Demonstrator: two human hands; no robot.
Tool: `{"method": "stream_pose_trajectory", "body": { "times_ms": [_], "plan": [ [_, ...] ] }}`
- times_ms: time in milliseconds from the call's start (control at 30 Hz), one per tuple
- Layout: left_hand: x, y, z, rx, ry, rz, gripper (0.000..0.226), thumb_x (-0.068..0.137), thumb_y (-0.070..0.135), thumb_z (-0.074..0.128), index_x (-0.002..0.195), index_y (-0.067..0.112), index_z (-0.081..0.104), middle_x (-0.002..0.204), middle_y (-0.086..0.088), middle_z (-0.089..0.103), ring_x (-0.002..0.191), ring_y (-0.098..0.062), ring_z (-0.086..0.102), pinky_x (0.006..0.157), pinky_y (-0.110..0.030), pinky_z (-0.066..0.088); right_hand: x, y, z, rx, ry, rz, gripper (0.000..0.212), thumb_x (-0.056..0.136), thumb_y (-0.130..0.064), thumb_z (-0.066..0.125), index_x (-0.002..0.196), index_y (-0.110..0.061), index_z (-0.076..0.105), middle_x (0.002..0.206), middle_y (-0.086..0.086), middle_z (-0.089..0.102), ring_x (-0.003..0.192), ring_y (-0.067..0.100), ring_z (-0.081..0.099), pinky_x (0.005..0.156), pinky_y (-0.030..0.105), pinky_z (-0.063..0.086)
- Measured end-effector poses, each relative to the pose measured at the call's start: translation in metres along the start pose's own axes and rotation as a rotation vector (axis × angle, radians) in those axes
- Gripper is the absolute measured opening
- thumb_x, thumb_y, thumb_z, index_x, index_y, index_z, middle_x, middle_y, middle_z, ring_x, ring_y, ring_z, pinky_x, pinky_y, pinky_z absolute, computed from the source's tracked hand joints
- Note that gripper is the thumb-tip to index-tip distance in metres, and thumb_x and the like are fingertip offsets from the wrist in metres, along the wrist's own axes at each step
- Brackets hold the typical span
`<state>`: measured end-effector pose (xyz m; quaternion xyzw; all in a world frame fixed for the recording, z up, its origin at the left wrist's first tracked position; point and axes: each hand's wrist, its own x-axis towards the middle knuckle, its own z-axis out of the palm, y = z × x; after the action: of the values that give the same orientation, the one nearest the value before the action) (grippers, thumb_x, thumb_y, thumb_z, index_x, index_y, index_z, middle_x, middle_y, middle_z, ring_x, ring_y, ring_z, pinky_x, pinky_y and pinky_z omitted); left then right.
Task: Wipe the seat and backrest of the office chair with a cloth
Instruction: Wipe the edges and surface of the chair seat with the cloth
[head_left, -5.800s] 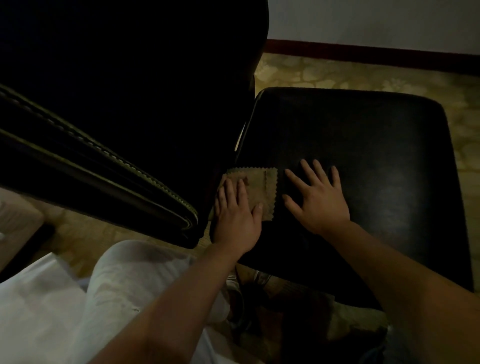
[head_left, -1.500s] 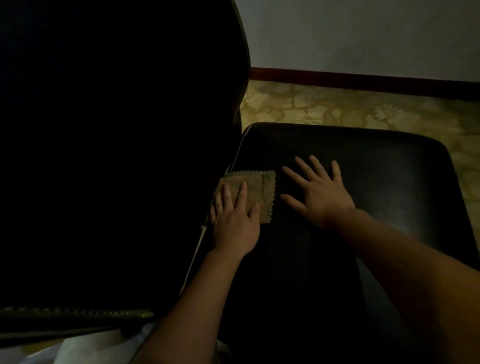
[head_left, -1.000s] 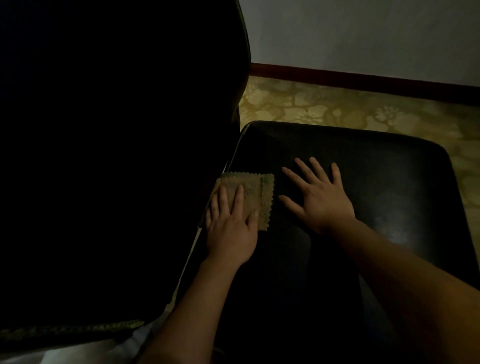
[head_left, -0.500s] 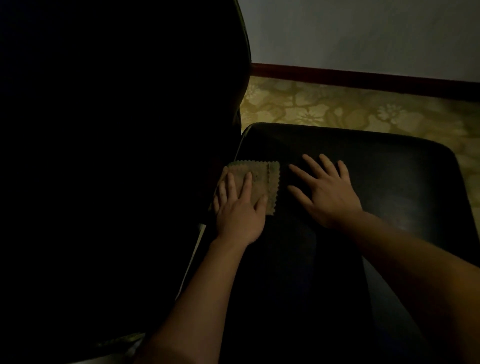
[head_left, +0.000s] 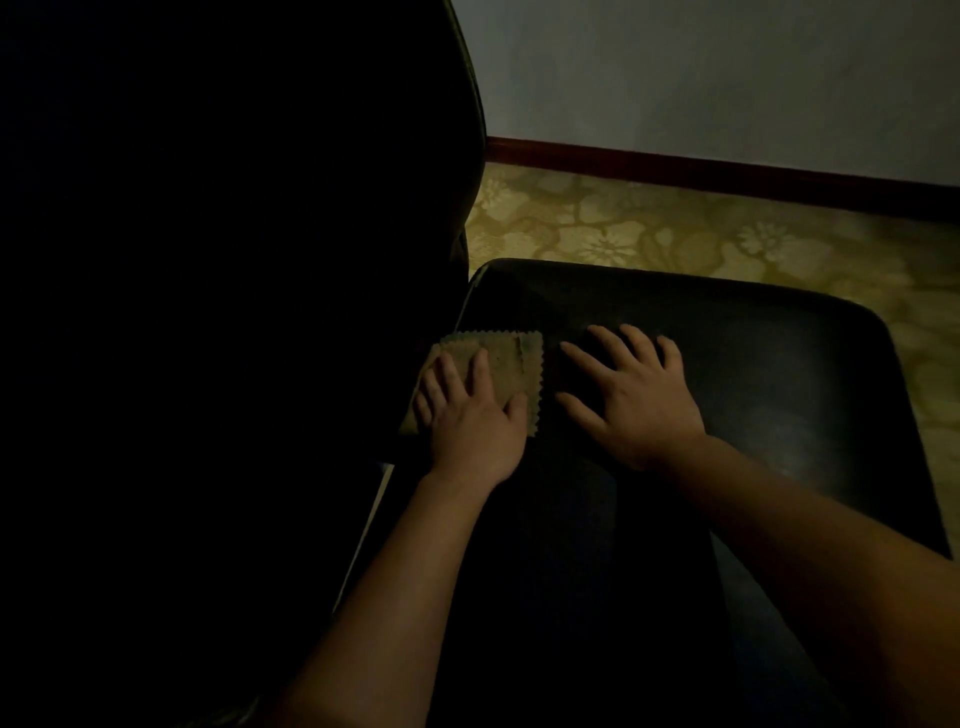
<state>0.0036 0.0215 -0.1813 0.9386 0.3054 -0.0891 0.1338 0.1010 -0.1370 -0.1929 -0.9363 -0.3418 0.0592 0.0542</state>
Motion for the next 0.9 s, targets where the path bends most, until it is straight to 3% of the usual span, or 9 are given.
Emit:
{"method": "stream_pose_trajectory", "body": {
  "times_ms": [133, 267, 433, 567, 733, 900],
  "plan": [
    [0.012, 0.006, 0.000, 0.031, -0.013, 0.014, 0.076, 0.104, 0.061, 0.025, 0.162, 0.030, -0.013, 0.168, -0.013, -0.020, 0.156, -0.034, -0.016, 0.126, -0.050, -0.008, 0.002, 0.001, 0.001, -0.022, 0.022, 0.001, 0.074, 0.086, -0.076, 0.009, 0.152, -0.044, 0.019, 0.161, 0.001, 0.020, 0.147, 0.031, 0.014, 0.117, 0.057, 0.010],
    [-0.009, -0.004, 0.005, 0.054, 0.016, 0.037, 0.075, 0.104, 0.062, 0.023, 0.162, 0.029, -0.012, 0.170, -0.010, -0.018, 0.156, -0.030, -0.016, 0.126, -0.048, -0.009, 0.000, 0.000, 0.005, -0.023, 0.010, 0.004, 0.076, 0.084, -0.076, 0.004, 0.153, -0.044, 0.013, 0.164, 0.001, 0.011, 0.150, 0.030, 0.005, 0.118, 0.059, -0.001],
    [-0.032, -0.020, 0.007, -0.015, -0.003, 0.048, 0.062, 0.109, 0.048, 0.017, 0.160, 0.032, -0.012, 0.170, -0.002, -0.018, 0.156, -0.022, -0.017, 0.126, -0.043, -0.009, 0.000, -0.001, 0.004, -0.009, -0.001, 0.005, 0.080, 0.081, -0.077, -0.001, 0.153, -0.044, 0.009, 0.165, 0.000, 0.005, 0.151, 0.027, -0.003, 0.118, 0.059, -0.007],
    [-0.015, -0.016, 0.004, -0.053, 0.031, 0.064, 0.070, 0.110, 0.040, 0.027, 0.160, 0.020, -0.017, 0.171, -0.002, -0.013, 0.157, -0.020, -0.014, 0.127, -0.040, -0.008, 0.000, 0.000, 0.005, -0.010, 0.013, 0.012, 0.080, 0.081, -0.077, -0.003, 0.153, -0.044, 0.008, 0.165, -0.001, 0.005, 0.151, 0.027, -0.002, 0.118, 0.058, -0.008],
    [0.021, 0.001, -0.007, 0.008, -0.061, 0.088, 0.070, 0.110, 0.043, 0.026, 0.162, 0.014, -0.010, 0.170, -0.007, -0.018, 0.156, -0.025, -0.019, 0.126, -0.043, -0.011, 0.000, 0.001, 0.006, -0.010, 0.028, 0.017, 0.079, 0.082, -0.077, -0.001, 0.153, -0.044, 0.009, 0.165, -0.002, 0.006, 0.151, 0.026, -0.001, 0.118, 0.058, -0.008],
    [0.039, 0.007, -0.007, -0.002, -0.027, 0.097, 0.069, 0.109, 0.046, 0.027, 0.163, 0.018, -0.005, 0.170, -0.007, -0.018, 0.156, -0.024, -0.020, 0.125, -0.043, -0.011, 0.001, 0.001, 0.007, -0.004, 0.032, 0.019, 0.079, 0.082, -0.077, -0.001, 0.153, -0.044, 0.010, 0.165, -0.001, 0.007, 0.151, 0.026, -0.001, 0.118, 0.058, -0.007]
  ]
}}
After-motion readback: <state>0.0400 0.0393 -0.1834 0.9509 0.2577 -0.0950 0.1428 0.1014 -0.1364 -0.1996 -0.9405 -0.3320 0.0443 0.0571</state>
